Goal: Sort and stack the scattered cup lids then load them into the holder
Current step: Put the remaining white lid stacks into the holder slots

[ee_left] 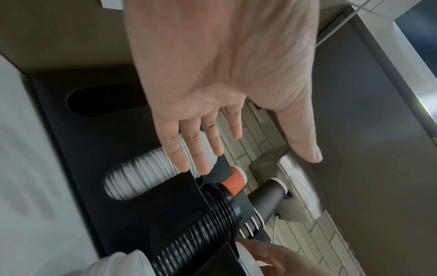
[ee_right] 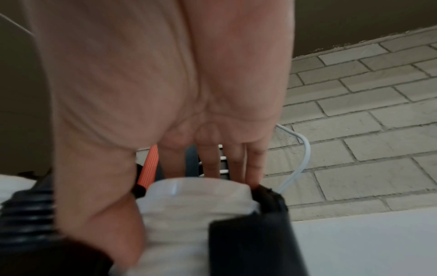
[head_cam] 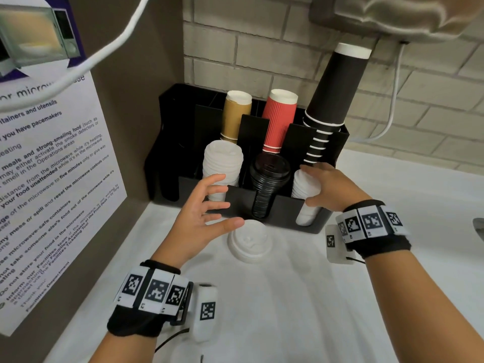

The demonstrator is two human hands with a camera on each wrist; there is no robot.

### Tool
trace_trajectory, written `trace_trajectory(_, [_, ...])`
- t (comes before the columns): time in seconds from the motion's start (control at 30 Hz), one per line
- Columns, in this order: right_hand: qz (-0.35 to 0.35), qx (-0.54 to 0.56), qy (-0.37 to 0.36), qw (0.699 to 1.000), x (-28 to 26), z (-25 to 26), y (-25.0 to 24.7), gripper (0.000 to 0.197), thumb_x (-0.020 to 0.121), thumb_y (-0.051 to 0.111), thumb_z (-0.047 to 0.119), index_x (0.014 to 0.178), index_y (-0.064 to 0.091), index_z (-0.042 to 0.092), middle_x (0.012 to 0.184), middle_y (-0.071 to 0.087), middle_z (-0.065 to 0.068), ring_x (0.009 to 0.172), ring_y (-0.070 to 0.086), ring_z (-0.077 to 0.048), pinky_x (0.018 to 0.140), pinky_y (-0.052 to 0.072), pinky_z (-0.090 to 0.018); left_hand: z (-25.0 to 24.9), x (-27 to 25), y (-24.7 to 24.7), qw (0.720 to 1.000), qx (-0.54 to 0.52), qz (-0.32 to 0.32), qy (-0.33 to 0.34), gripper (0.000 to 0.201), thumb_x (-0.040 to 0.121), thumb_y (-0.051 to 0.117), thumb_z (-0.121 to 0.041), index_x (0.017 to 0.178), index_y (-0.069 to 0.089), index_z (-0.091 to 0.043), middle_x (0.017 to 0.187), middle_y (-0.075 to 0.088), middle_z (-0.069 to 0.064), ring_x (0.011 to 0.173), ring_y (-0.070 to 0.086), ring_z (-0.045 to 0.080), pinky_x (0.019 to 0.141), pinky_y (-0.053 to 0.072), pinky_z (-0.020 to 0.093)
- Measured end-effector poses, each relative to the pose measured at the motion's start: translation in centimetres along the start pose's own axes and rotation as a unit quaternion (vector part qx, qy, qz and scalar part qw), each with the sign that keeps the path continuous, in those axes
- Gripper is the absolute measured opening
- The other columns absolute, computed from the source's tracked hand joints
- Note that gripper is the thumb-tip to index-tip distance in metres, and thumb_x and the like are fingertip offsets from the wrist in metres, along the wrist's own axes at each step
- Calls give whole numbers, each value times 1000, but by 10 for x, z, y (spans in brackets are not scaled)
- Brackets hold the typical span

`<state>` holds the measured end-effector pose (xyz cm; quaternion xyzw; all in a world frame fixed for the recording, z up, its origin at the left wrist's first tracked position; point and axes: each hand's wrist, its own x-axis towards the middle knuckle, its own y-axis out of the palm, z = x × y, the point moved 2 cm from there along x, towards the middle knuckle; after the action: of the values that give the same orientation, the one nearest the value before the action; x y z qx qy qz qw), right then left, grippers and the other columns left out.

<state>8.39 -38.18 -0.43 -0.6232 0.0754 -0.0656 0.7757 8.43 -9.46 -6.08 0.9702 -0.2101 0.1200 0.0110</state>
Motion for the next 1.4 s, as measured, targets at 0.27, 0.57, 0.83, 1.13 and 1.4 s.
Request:
trace_trajectory(0.27, [-108,-75,-30,991,-26,19,9,73,80,67,18,146,37,25,144,35,-8,131,30,-30,103,32,-45,-4,-1,0,1000,-19,-7,5,61,69,74,-32,125,51,-37,122,58,-5,103,65,9,85,53,26])
trace_trajectory(0.57, [162,3,-146,976,-44,88,67,70,81,70,34,143,38,31,134,42,-6,122,44,-25,101,42,-38,-3,-1,-5,1000,-5,-18,20,38,85,69,-12,115,59,-34,114,60,-4,88,66,3,80,49,15])
trace_trajectory(0.83, [191,-64,-96,975,-33,98,89,91,67,80,49,144,33,33,132,34,-10,114,50,-32,93,50,-40,-3,0,-8,999,-4,-23,32,39,87,69,-11,111,61,-40,112,61,-7,88,66,4,80,50,15])
trace_trajectory(1.13, [174,-34,-86,980,-35,98,92,90,62,83,48,135,34,29,124,29,-5,108,47,-33,88,51,-46,-4,0,-8,999,-3,-24,34,37,87,69,-10,112,60,-37,113,60,-4,88,66,5,81,50,15])
trace_trajectory(1.4, [52,241,-111,963,-52,81,47,66,66,81,32,120,44,40,116,42,2,104,48,-15,83,44,-22,-1,-3,-1,999,-5,29,-16,64,71,80,-27,127,52,-39,127,58,-7,106,63,7,89,52,26])
